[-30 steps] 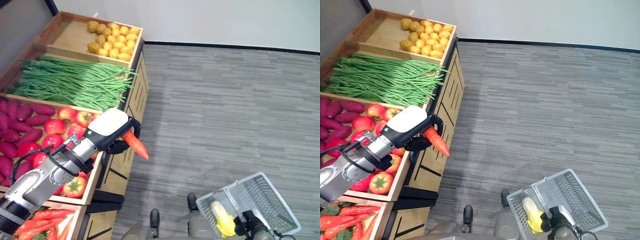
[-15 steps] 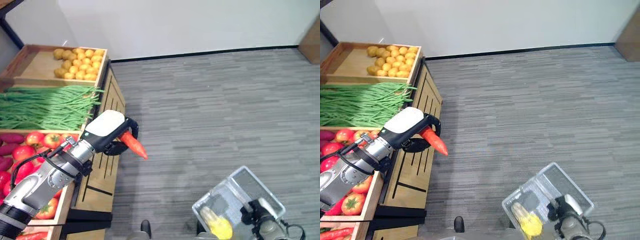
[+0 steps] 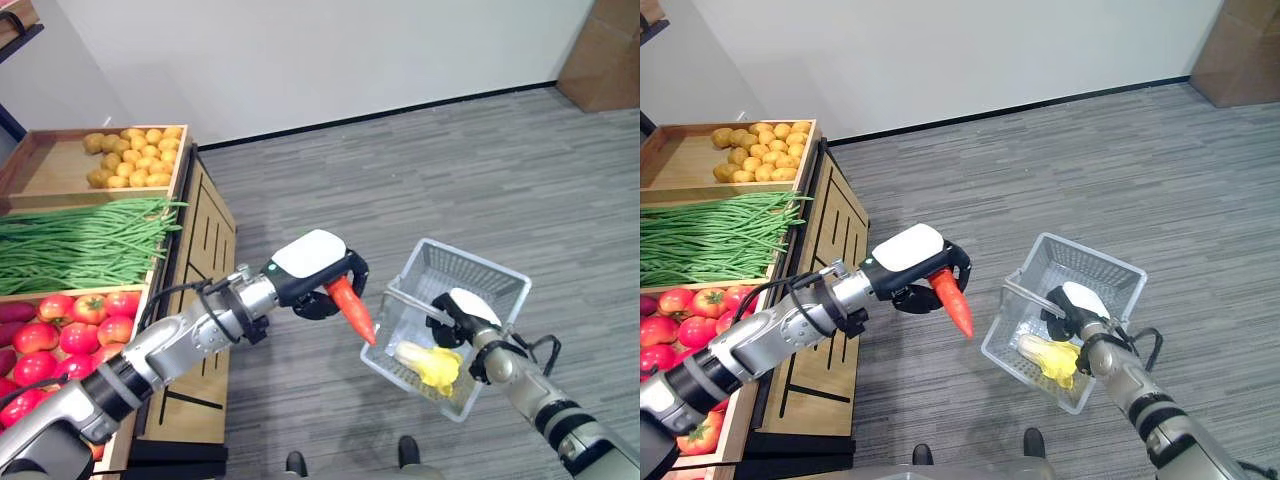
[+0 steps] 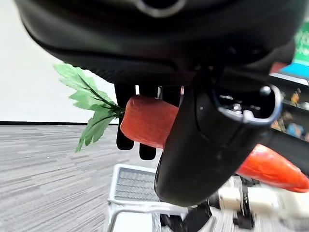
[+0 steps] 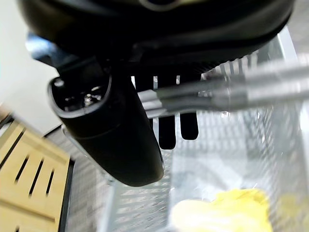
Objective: Get the vegetables into the basket
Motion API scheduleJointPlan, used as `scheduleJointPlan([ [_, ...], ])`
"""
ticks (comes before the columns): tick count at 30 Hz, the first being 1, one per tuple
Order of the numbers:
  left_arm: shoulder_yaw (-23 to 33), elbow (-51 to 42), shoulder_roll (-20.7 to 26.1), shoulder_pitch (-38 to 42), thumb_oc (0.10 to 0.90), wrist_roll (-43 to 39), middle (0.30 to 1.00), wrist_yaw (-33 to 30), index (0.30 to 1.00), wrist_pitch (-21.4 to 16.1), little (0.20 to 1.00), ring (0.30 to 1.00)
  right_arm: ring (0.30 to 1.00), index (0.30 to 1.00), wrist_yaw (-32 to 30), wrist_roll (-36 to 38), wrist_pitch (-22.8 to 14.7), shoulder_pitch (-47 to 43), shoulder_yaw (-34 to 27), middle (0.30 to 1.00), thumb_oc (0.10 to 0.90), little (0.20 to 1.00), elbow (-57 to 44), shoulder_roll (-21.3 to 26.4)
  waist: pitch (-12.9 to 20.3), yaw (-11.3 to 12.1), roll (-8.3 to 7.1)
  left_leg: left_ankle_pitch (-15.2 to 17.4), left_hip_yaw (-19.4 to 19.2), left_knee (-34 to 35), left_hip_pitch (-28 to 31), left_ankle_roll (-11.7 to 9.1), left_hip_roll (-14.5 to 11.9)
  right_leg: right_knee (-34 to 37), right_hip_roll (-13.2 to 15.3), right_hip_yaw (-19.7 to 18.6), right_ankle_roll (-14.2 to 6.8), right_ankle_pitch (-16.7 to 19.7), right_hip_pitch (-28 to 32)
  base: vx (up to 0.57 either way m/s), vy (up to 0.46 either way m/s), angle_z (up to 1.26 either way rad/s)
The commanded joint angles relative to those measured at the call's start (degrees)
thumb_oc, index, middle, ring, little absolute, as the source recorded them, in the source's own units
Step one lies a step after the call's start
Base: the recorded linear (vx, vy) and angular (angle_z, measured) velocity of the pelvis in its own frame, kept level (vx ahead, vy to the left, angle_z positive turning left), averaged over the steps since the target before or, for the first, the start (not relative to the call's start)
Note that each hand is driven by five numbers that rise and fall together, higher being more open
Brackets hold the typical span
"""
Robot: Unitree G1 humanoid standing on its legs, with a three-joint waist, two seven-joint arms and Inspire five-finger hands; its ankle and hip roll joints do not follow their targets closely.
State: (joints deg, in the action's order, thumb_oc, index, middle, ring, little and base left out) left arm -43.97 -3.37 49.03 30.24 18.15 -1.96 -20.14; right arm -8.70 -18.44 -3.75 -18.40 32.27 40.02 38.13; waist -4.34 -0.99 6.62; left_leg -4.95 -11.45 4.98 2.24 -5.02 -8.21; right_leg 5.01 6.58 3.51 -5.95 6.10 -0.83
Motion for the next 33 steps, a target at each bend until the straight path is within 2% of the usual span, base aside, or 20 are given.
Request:
scheduleJointPlan([
  [1, 1.4, 1.2, -0.4, 6.4, 0.400, -0.1, 0.300, -1.6, 0.300, -1.7, 0.300, 0.300, 0.300, 0.300, -3.5, -1.4, -4.2, -11.3, -1.0, 0.300, 0.400, 0.300, -2.2, -0.1, 2.8, 0.0, -4.82, 0.7, 2.9, 0.0, -1.1, -1.5, 0.4, 0.0, 2.2, 3.0, -3.7, -2.5, 1.6, 0.03, -0.016, 0.00],
  [10, -4.3, 7.0, -8.5, 7.6, 0.400, 0.1, 0.300, 0.4, 0.300, -0.6, 0.300, 0.300, 0.300, 0.300, -3.9, 2.0, -2.7, -19.0, 1.0, 0.300, 0.400, 0.300, -0.8, -6.1, 3.5, -0.1, -4.95, 1.4, 2.6, 0.0, -0.3, -1.4, 0.5, 0.0, 2.2, 2.5, -3.5, -2.5, 2.0, 0.00, 0.000, 0.00],
  [13, -5.4, 9.2, -10.6, 7.5, 0.400, 1.0, 0.300, 0.6, 0.300, 0.0, 0.300, 0.300, 0.300, 0.300, -4.1, 3.3, -2.6, -20.4, 1.2, 0.300, 0.400, 0.300, -2.1, -7.9, 3.6, -0.2, -5.04, 1.5, 2.4, 0.0, -0.2, -1.3, 0.5, 0.0, 2.2, 2.2, -3.4, -2.5, 2.0, 0.00, 0.000, 0.00],
  [17, -6.2, 15.5, -14.2, 6.5, 0.400, 4.8, 0.300, -0.1, 0.300, 1.6, 0.300, 0.300, 0.300, 0.300, -3.7, 8.6, -3.0, -21.5, 0.8, 0.300, 0.400, 0.300, -7.5, -11.6, 3.8, -0.7, -5.16, 1.8, 1.7, 0.0, 0.0, -1.2, 0.5, 0.0, 2.1, 1.4, -3.4, -2.3, 1.6, 0.00, 0.004, -0.05],
  [18, -4.2, 21.6, -15.6, 4.0, 0.400, 9.4, 0.300, -2.0, 0.300, 4.0, 0.300, 0.300, 0.300, 0.300, -2.7, 12.4, -3.6, -19.8, 0.2, 0.300, 0.400, 0.300, -14.0, -12.8, 4.0, -1.1, -5.33, 1.8, 1.2, 0.0, 0.3, -1.2, 0.3, 0.0, 1.9, 0.8, -3.4, -2.3, 1.4, 0.01, -0.007, -0.11],
  [21, -2.5, 25.1, -16.2, 2.5, 0.400, 12.7, 0.300, -3.3, 0.300, 5.6, 0.300, 0.300, 0.300, 0.300, -1.8, 13.4, -3.8, -18.6, 0.0, 0.300, 0.400, 0.300, -17.5, -12.8, 4.1, -1.2, -5.50, 1.9, 0.8, 0.0, 0.5, -1.2, 0.2, 0.0, 1.7, 0.5, -3.3, -2.3, 1.5, 0.00, -0.008, -0.17],
  [33, 4.6, 34.0, -17.7, -2.4, 0.400, 20.4, 0.300, -6.7, 0.300, 11.2, 0.300, 0.300, 0.300, 0.300, 1.7, 18.1, -3.4, -14.5, -0.2, 0.300, 0.400, 0.300, -28.8, -11.9, 4.2, -1.2, -5.82, 1.6, 0.3, 0.0, 0.7, -1.6, -0.4, 0.0, 1.4, 0.4, -3.1, -2.3, 1.6, 0.00, -0.001, -0.01],
])
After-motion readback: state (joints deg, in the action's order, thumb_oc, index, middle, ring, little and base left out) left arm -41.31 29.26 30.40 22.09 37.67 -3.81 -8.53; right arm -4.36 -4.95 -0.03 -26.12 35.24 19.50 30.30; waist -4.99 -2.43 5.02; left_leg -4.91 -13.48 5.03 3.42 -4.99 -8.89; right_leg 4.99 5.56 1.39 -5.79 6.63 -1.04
